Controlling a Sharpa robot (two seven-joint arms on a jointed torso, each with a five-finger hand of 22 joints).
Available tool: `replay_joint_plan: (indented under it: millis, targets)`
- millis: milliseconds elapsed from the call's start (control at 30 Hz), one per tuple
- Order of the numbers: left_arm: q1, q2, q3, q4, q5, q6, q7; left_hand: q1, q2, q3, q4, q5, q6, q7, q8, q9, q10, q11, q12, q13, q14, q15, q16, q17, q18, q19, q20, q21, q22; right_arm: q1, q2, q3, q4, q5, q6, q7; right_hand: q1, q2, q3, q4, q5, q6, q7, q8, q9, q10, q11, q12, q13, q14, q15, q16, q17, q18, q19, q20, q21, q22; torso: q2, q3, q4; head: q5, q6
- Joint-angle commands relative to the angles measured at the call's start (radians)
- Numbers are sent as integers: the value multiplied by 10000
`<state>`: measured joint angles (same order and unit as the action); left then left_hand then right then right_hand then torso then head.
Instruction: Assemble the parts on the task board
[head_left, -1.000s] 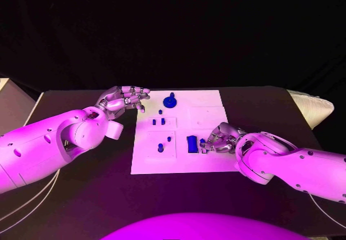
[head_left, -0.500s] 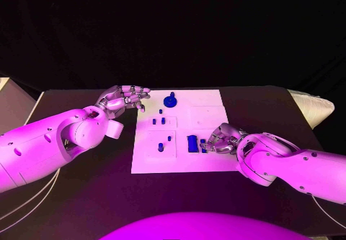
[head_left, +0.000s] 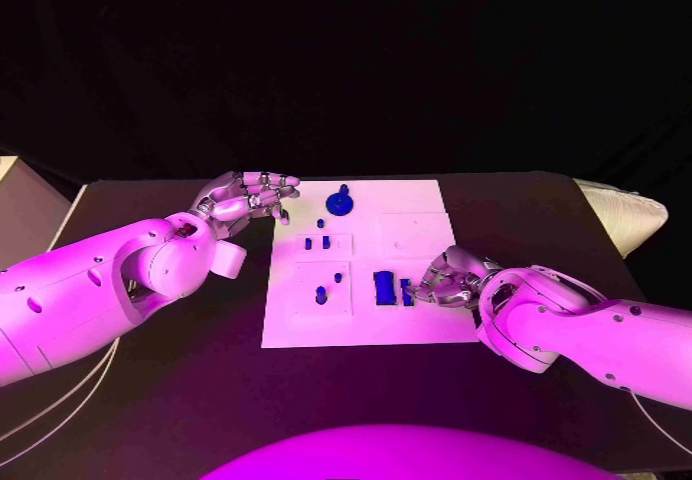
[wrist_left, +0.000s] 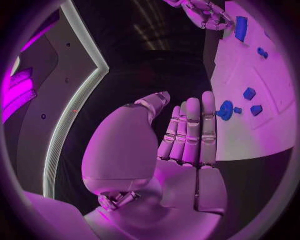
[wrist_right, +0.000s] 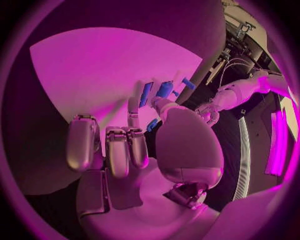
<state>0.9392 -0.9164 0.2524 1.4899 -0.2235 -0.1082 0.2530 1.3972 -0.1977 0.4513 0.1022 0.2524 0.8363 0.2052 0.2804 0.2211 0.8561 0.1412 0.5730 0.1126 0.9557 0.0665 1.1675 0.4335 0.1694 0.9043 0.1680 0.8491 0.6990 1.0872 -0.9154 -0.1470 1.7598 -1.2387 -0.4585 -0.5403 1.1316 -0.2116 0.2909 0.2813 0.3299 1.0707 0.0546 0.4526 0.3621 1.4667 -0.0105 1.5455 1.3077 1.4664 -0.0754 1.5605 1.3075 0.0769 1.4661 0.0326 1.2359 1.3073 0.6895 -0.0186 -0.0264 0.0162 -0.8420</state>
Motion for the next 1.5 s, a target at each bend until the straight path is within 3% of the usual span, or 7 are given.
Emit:
replay_joint_plan:
  millis: [33,67,100,233,1200,1433,1500]
  targets:
    - [-2,22,9,11,48,119,64,-6,82,-21,54,-28,-73,-16,46,-12,-52,4,49,15,-14,47,56,9,143,71,-26,-60,-9,-15,-48,-2,10,-124,236,436,684,-86,-82,-135,-886,-39,-3,-42,-22,900,-79,-65,2451,994,-43,24,2388,-181,279,-39,-79,1624,-7,-3,-2,-6,-1]
    - [-2,22,9,11,48,119,64,-6,82,-21,54,-28,-73,-16,46,-12,-52,4,49,15,-14,47,56,9,143,71,-26,-60,-9,-17,-54,-2,10,-122,255,458,684,-86,-82,-135,-886,-39,-3,-42,-22,900,-79,-65,2451,994,-43,24,2388,-181,279,-39,-79,1624,-7,-3,-2,-6,-1]
    - [-2,25,9,8,48,121,65,-6,82,-21,54,-28,-73,-16,46,-12,-52,4,49,15,-14,47,56,9,143,71,-26,-60,-9,-24,-66,-3,9,-117,314,522,988,-94,-239,-138,-1370,-47,4,-48,-43,889,-73,-90,2439,992,-37,21,2378,-176,273,-36,-124,1620,-5,-2,-7,1,-9]
    - [-2,37,9,2,48,130,64,-6,82,-21,54,-28,-73,-16,46,-12,-52,4,49,15,-14,47,56,9,143,71,-26,-60,-9,-47,-60,-3,8,-120,392,605,1285,-89,-562,-47,-1651,-33,14,-53,-76,878,-65,-115,2428,995,-28,25,2394,-178,280,-27,-126,1634,-6,2,-9,1,-2]
    - [-10,29,9,1,48,139,68,-4,90,-25,87,-24,-87,-17,47,-16,-69,3,67,15,-19,47,62,8,144,80,-24,-80,-23,-217,93,-7,-107,-812,174,289,1547,127,-1060,96,-1559,90,-38,26,-102,883,-110,-113,2433,991,-65,18,2374,-180,300,-52,-128,1660,-10,-4,1,15,3]
    - [-25,38,9,-17,50,140,70,-4,90,-25,87,-24,-87,-17,47,-16,-69,3,67,15,-19,47,62,8,144,80,-24,-80,-23,-216,-98,2,71,-178,-423,856,1014,263,-1843,128,-1530,46,3,19,-158,818,-72,-264,2356,978,-35,-4,2311,-157,272,-29,-308,1633,-32,-12,-4,11,51]
    - [-31,44,9,-25,54,140,72,-4,90,-25,87,-24,-87,-17,47,-16,-69,3,67,15,-19,47,62,8,144,80,-24,-80,-23,-210,-144,7,88,162,-627,1162,811,381,-2543,118,-1283,-64,40,11,-185,689,-39,-552,2207,950,-3,-51,2180,-118,212,-4,-581,1569,-28,-16,-2,6,70]
